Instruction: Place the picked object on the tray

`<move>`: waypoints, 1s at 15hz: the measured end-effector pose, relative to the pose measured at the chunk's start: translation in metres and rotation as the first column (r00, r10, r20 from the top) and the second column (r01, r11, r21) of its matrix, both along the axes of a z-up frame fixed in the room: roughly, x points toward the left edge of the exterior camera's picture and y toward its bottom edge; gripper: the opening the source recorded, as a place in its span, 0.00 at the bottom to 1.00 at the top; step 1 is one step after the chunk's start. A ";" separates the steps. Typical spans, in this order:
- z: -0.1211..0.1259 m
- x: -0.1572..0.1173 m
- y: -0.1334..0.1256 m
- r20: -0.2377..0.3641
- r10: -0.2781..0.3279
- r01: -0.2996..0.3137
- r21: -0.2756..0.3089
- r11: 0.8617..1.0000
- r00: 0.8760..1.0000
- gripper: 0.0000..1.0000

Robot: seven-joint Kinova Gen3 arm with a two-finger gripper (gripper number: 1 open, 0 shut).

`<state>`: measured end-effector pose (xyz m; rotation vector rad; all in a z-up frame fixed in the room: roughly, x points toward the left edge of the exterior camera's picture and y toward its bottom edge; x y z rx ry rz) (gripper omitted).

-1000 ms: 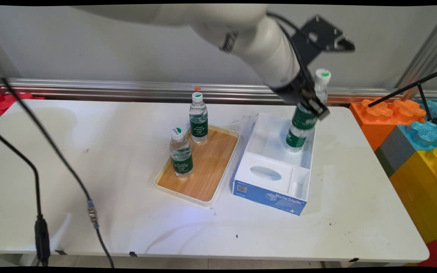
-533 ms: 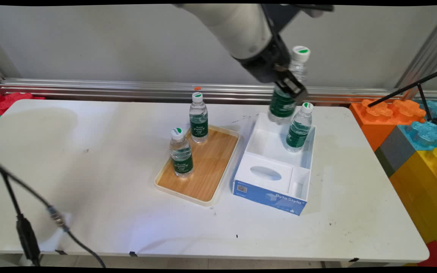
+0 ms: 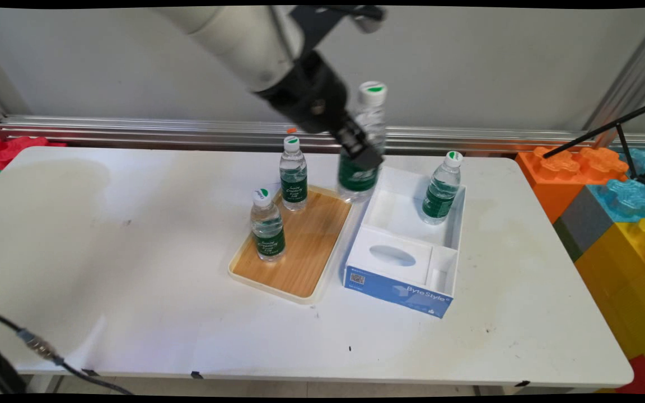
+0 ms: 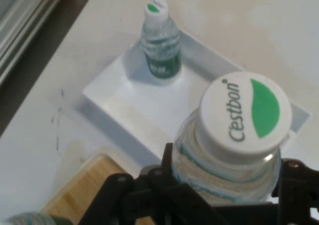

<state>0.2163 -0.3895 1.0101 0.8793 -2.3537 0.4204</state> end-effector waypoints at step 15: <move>-0.121 0.094 0.023 0.021 -0.209 0.208 0.034 0.978 0.978 0.00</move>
